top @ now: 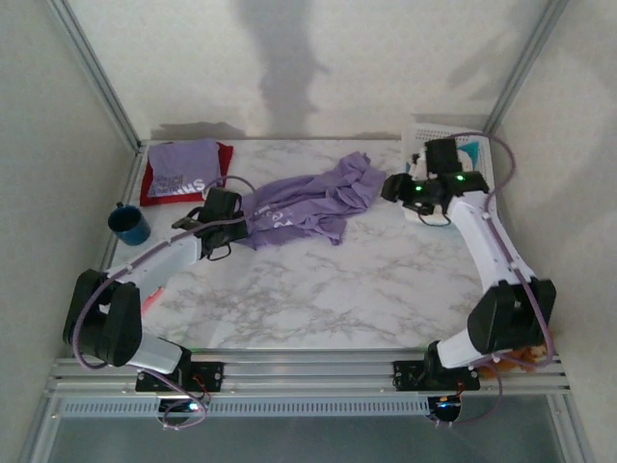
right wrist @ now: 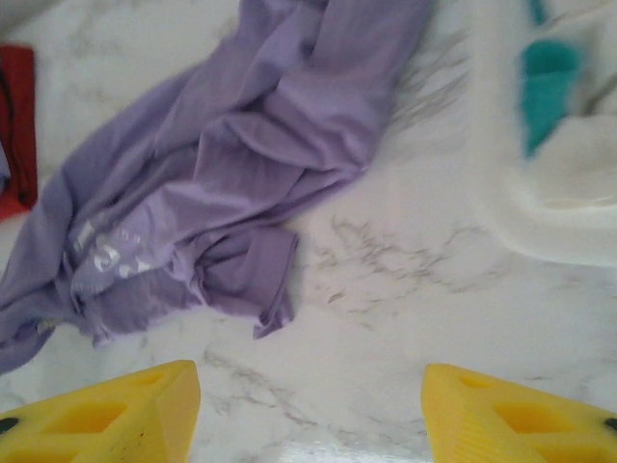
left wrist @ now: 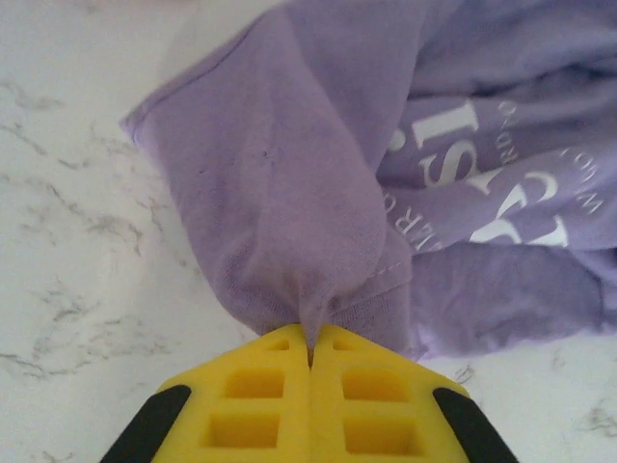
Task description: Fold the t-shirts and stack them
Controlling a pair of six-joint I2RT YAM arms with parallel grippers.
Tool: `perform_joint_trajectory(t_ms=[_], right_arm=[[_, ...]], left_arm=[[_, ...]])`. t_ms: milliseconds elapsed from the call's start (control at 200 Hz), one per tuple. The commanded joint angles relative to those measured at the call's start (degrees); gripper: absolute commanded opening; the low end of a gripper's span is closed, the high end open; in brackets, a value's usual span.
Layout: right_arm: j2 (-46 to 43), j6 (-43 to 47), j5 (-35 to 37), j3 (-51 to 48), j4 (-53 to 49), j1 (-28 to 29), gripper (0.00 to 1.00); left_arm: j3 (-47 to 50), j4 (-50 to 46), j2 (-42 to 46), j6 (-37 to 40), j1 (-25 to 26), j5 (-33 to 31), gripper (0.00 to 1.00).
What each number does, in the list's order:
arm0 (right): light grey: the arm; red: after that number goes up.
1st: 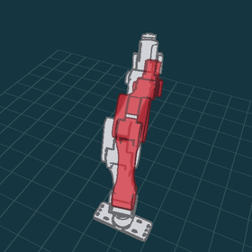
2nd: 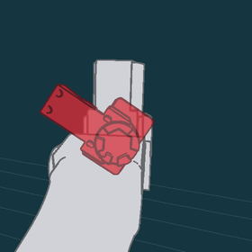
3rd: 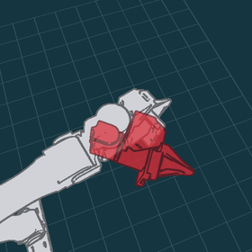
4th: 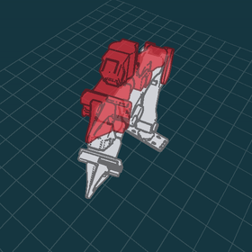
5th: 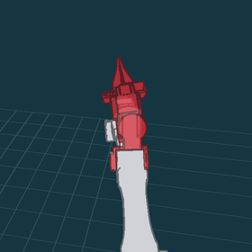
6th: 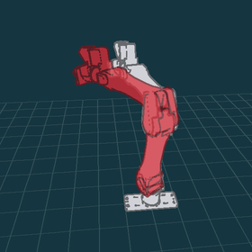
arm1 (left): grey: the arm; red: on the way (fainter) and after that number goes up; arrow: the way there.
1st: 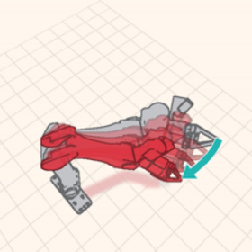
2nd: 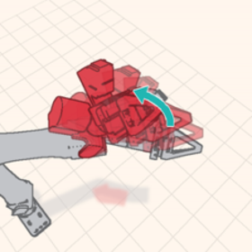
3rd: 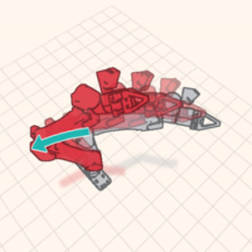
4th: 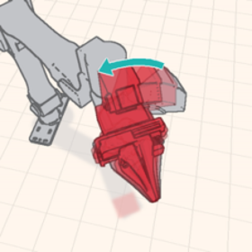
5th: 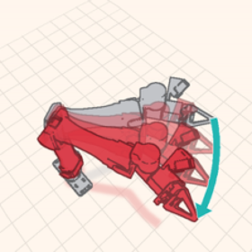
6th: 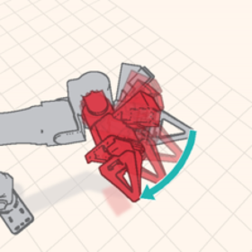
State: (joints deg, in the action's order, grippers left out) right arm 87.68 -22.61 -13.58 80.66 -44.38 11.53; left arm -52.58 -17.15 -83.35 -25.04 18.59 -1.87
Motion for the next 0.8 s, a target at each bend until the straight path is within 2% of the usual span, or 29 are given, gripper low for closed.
perform_joint_trajectory(t_ms=[0, 300, 616, 701, 796], right_arm=[[4.8, -1.5, -0.6, 2.5, 1.2, 4.0, 0.61], [17.9, -5.0, -1.9, 1.4, 7.6, 10.3, 0.58], [25.5, -7.6, -2.6, 1.6, 11.9, 13.6, 0.57], [27.3, -8.3, -3.4, 1.6, 13.2, 13.9, 0.54], [29.1, -8.9, -4.6, 2.3, 14.3, 14.0, 0.44]], left_arm=[[-0.5, 1.9, -0.4, 0.3, -0.4, 1.1, 0.0], [-2.3, 0.9, 0.0, 1.6, -4.3, 2.5, 0.0], [-3.2, 0.5, -0.5, 1.9, -5.3, 3.8, 0.0], [-3.6, 0.3, -0.5, 2.0, -5.5, 4.1, 0.0], [-4.2, 0.0, -0.5, 2.1, -5.6, 4.2, 0.0]])
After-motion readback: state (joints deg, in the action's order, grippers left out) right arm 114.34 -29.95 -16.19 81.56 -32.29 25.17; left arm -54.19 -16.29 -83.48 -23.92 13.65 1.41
